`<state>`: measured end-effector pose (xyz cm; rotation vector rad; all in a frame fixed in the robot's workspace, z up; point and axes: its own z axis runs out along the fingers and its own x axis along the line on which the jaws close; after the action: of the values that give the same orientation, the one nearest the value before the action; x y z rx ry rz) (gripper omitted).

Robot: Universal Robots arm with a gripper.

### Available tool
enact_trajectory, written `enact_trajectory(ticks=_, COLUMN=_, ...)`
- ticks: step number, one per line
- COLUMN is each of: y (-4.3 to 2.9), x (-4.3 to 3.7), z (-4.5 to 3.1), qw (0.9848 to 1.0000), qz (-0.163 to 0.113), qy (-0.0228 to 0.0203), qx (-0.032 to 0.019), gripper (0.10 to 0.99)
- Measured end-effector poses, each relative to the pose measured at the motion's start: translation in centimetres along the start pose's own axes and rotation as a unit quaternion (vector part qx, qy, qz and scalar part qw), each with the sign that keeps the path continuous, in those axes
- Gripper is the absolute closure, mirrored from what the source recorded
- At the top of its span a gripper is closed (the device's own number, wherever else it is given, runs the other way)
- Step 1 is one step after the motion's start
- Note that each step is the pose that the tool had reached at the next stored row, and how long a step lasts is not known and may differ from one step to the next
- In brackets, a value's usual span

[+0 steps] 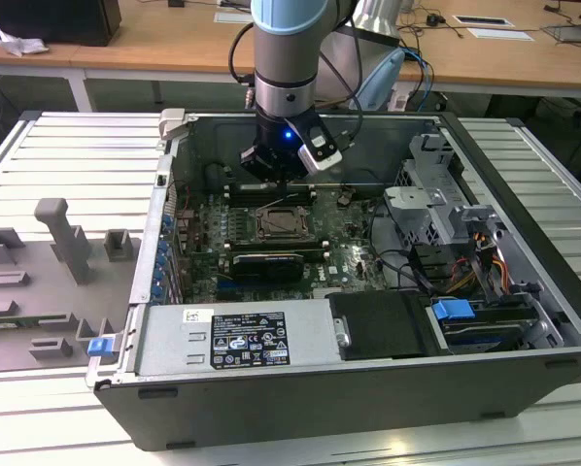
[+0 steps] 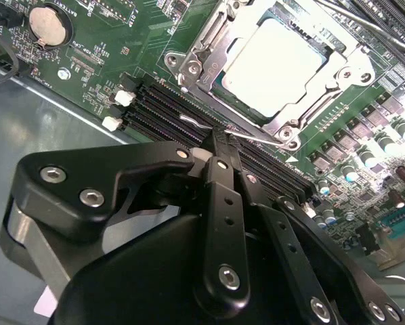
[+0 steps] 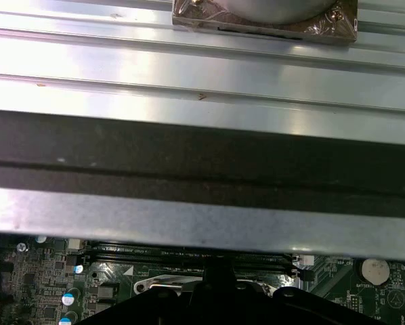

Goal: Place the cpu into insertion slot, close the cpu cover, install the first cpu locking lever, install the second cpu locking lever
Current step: 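Install the first cpu locking lever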

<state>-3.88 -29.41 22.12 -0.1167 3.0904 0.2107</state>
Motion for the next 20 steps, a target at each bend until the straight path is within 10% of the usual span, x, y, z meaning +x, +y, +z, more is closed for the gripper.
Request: enact_trajectory(ticks=20, y=-0.16, x=-0.60, z=0.97, qw=1.0000, qz=0.006, qy=-0.0011, qx=0.0000, gripper=0.980)
